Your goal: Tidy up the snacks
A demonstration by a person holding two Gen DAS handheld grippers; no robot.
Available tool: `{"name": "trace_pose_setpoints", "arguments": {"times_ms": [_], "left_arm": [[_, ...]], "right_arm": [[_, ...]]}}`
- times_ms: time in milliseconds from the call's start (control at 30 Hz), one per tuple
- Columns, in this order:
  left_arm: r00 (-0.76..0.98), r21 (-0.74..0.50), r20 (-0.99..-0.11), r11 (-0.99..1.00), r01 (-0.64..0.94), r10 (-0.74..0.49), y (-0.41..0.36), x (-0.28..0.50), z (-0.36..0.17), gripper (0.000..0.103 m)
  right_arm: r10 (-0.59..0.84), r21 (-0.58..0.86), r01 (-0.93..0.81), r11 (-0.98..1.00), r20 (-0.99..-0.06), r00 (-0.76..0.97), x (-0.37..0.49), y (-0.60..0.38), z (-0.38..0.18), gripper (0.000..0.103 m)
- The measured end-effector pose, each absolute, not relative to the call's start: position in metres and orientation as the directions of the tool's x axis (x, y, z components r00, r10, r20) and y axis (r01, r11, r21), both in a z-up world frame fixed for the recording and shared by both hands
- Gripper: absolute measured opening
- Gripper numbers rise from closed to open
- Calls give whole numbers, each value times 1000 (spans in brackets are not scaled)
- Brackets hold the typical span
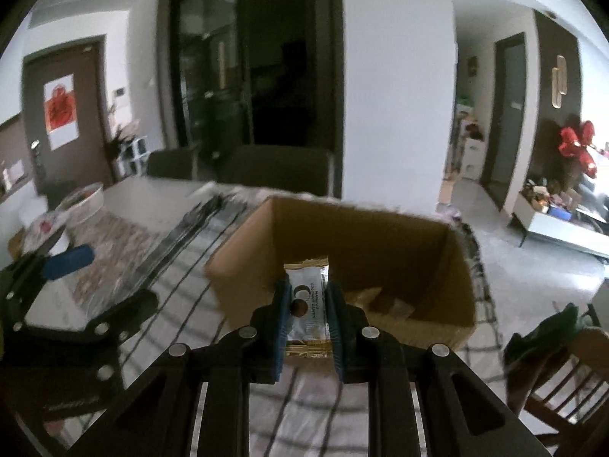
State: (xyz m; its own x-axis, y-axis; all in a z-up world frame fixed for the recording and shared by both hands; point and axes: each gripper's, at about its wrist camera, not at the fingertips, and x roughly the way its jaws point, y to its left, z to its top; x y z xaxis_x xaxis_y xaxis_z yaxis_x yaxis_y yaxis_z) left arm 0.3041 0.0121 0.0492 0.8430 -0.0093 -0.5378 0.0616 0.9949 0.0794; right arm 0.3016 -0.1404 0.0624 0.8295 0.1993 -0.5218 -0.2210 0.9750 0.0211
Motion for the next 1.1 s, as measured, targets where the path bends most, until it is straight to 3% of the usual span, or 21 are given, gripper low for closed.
{"name": "trace_pose_setpoints", "arguments": {"times_ms": [233,300,333,533,600,767,867,1100], "left_arm": [[854,86,-520,994,62,-8,1,317,56,96],[857,94,-515,994,60,-3,-1,315,57,97],[858,98,-514,993,61,-2,-3,314,57,97],[851,96,-524,992,78,-16,-7,298,56,98],[853,89,-522,992,84,-25,-7,288,58,99],[870,81,-491,993,89,-38,-7,252,68,103],[884,77,-465,992,98,-52,-8,225,76,103],[909,78,-410,990,114,-73,-9,160,93,103]], "right_arm": [[123,34,-123,992,-523,843,336,-161,67,23],[111,46,-102,994,-530,840,337,-167,65,50],[95,45,-84,995,-524,846,334,-170,64,54],[78,38,-68,997,-518,852,307,-177,62,55],[68,41,-55,998,-521,851,296,-179,63,65],[48,34,-36,999,-501,864,253,-185,71,67],[22,30,-9,1000,-474,880,222,-188,77,79],[-16,32,31,999,-399,917,149,-191,92,89]]}}
